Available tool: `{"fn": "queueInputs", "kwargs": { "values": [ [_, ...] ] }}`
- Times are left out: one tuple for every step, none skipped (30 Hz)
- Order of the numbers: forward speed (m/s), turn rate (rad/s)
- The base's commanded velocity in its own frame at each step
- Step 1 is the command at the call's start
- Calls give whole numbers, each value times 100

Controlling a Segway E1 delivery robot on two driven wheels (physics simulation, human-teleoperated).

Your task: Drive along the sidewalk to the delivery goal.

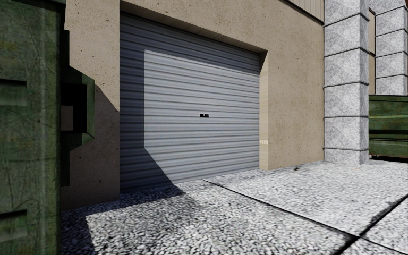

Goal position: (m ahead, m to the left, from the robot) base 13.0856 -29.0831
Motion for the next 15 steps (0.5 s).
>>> {"fn": "queueInputs", "kwargs": {
  "values": [
    [0, 0],
    [0, 0],
    [0, 0],
    [0, 0],
    [0, 0],
    [0, 0],
    [0, 0],
    [0, 0],
    [0, 0],
    [0, 0],
    [0, 0],
    [0, 0],
    [0, 0],
    [0, 0],
    [0, 0]
  ]
}}
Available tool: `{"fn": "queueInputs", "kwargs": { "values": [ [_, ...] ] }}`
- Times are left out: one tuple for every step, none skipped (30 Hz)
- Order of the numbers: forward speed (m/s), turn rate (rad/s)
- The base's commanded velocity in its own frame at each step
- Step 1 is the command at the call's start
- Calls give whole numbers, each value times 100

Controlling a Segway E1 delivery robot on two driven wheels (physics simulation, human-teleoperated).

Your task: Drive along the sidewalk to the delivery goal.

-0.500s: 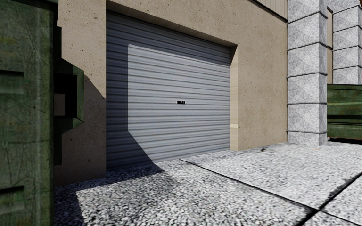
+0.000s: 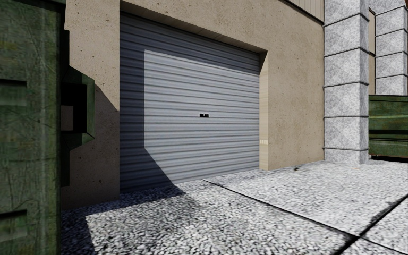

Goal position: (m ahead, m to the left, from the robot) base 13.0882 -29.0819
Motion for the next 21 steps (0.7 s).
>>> {"fn": "queueInputs", "kwargs": {
  "values": [
    [0, 0],
    [0, 0],
    [0, 0],
    [0, 0],
    [0, 0],
    [0, 0],
    [0, 0],
    [0, 0],
    [0, 0],
    [0, 0],
    [0, 0],
    [0, 0],
    [0, 0],
    [0, 0],
    [0, 0],
    [0, -6],
    [0, -16],
    [0, -16],
    [0, -20],
    [0, -21],
    [0, -21]
  ]
}}
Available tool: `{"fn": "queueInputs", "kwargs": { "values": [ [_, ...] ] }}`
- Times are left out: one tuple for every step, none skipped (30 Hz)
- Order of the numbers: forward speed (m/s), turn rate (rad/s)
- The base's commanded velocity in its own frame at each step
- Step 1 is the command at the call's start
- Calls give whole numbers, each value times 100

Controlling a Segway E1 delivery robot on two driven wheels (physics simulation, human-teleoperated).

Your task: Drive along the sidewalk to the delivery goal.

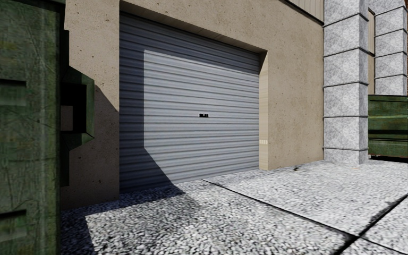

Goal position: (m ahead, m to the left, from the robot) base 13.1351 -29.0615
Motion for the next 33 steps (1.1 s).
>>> {"fn": "queueInputs", "kwargs": {
  "values": [
    [0, -21],
    [0, -21],
    [0, -21],
    [0, -21],
    [0, -21],
    [0, -21],
    [0, -21],
    [0, -21],
    [0, -21],
    [0, -21],
    [0, -21],
    [0, -21],
    [0, -7],
    [0, -7],
    [0, 0],
    [0, 0],
    [0, 0],
    [0, 0],
    [0, 0],
    [0, 22],
    [0, 40],
    [0, 44],
    [0, 44],
    [0, 45],
    [0, 43],
    [0, 40],
    [0, 40],
    [0, 40],
    [0, 40],
    [0, 40],
    [0, 40],
    [0, 40],
    [0, 40]
  ]
}}
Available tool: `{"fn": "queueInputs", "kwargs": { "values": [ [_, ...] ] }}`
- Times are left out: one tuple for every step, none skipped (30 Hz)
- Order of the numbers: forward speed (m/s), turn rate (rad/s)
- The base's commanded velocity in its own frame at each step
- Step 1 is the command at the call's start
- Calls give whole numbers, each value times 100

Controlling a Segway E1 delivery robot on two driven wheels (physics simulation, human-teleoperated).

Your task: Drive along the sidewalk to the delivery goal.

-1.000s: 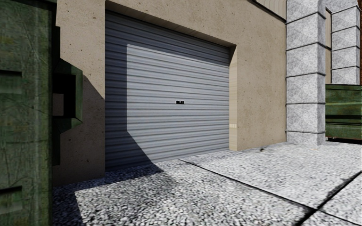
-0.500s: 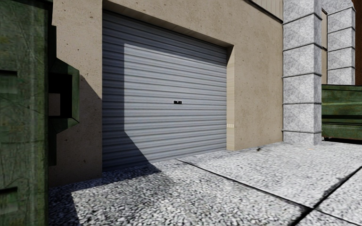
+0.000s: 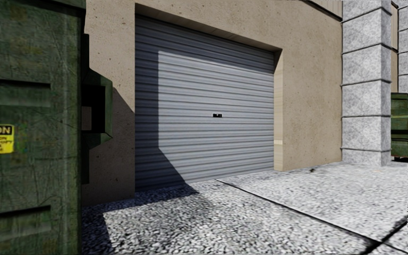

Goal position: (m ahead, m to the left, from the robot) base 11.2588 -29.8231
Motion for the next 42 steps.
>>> {"fn": "queueInputs", "kwargs": {
  "values": [
    [0, 40],
    [0, 40],
    [0, 40],
    [0, 40],
    [0, 40],
    [0, 40],
    [0, 40],
    [0, 40],
    [0, 40],
    [0, 40],
    [0, 40],
    [0, 40],
    [0, 40],
    [0, 40],
    [0, 40],
    [0, 40],
    [0, 40],
    [0, 40],
    [0, 40],
    [0, 40],
    [0, 40],
    [0, 40],
    [0, 40],
    [0, 40],
    [0, 40],
    [0, 40],
    [0, 40],
    [0, 40],
    [0, 40],
    [0, 40],
    [0, 40],
    [0, 43],
    [0, 43],
    [0, 47],
    [0, 50],
    [0, 50],
    [0, 50],
    [0, 51],
    [0, 51],
    [0, 51],
    [0, 51],
    [0, 51]
  ]
}}
